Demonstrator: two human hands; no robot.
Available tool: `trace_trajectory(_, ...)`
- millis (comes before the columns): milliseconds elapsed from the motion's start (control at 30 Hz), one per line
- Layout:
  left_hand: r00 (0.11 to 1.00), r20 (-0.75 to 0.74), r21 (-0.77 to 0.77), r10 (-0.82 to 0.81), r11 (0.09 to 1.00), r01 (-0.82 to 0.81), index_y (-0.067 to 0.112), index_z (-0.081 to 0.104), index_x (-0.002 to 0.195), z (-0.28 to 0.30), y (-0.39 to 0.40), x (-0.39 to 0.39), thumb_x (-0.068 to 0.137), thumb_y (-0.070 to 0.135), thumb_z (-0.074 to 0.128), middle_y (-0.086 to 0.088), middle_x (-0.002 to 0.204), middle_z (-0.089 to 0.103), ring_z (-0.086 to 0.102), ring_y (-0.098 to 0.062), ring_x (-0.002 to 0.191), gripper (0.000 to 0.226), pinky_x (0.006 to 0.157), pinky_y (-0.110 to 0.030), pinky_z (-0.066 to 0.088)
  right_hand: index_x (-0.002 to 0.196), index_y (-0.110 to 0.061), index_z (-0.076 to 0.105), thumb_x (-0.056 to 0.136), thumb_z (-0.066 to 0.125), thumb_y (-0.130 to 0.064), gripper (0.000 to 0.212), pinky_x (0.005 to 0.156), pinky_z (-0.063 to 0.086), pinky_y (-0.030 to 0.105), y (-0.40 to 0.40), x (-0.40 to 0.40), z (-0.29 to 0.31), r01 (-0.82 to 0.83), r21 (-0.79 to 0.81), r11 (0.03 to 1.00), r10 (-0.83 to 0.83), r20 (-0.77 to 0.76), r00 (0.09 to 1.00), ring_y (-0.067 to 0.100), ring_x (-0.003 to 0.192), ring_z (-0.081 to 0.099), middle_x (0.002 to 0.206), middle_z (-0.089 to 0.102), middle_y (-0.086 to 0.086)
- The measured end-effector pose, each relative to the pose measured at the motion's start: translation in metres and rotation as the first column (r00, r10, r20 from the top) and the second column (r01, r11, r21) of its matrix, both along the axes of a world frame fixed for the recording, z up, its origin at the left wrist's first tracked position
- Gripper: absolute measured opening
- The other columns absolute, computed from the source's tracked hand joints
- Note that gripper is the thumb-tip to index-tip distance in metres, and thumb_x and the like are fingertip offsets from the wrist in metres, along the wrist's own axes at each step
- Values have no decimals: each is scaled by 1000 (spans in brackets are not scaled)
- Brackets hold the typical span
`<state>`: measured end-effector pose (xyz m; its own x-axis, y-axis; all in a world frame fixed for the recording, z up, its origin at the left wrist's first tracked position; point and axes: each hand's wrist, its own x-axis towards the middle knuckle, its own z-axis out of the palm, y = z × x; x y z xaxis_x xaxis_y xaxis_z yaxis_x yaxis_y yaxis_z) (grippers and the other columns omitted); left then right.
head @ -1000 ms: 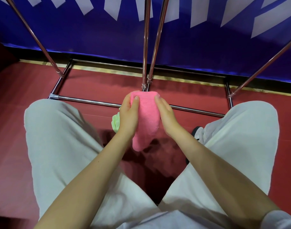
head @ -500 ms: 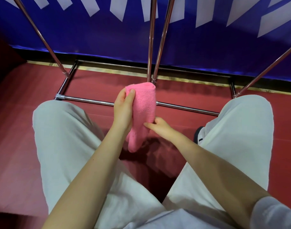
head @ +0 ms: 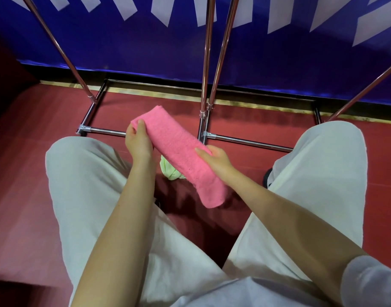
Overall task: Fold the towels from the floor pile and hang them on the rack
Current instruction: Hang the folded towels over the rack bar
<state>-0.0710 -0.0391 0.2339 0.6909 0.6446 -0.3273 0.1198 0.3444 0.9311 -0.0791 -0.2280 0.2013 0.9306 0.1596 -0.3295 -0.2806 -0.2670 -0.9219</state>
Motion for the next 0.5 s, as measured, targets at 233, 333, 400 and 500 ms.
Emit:
trace_trajectory(233,994,-107,-5,-19,1000,18,16,52,127,-21,3,3,96,5,39,-5,117,55,54,-17,102,36,90,-34,48,109,-3,66,93,59,-16,22,69,41,11,-12,3,14,-22,-40,999,25,96,995,9,89,55,98,63,3)
trace_trajectory(333,955,-277,162,-108,974,157,10,48,135,-37,-9,-4,92,-1,34,-12,124,56,53,-22,102,46,87,-32,44,109,-4,66,93,58,-14,21,75,37,17,-20,4,18,-15,-105,994,29,134,991,11,94,55,104,65,4)
trace_trajectory(400,887,-412,311,-208,883,351,8,49,133,-49,-26,-15,88,-2,39,-13,129,57,55,-26,114,47,94,-32,42,101,-5,67,93,57,-13,15,76,38,22,-27,3,21,-17,-135,991,38,152,988,14,92,55,99,65,7)
trace_trajectory(500,849,-353,406,-392,753,517,6,54,130,-57,-63,-28,95,5,44,-10,131,58,53,-24,122,37,102,-28,38,85,-2,63,93,55,-16,17,79,43,36,-40,0,29,-61,-223,973,103,184,977,18,84,55,89,65,13)
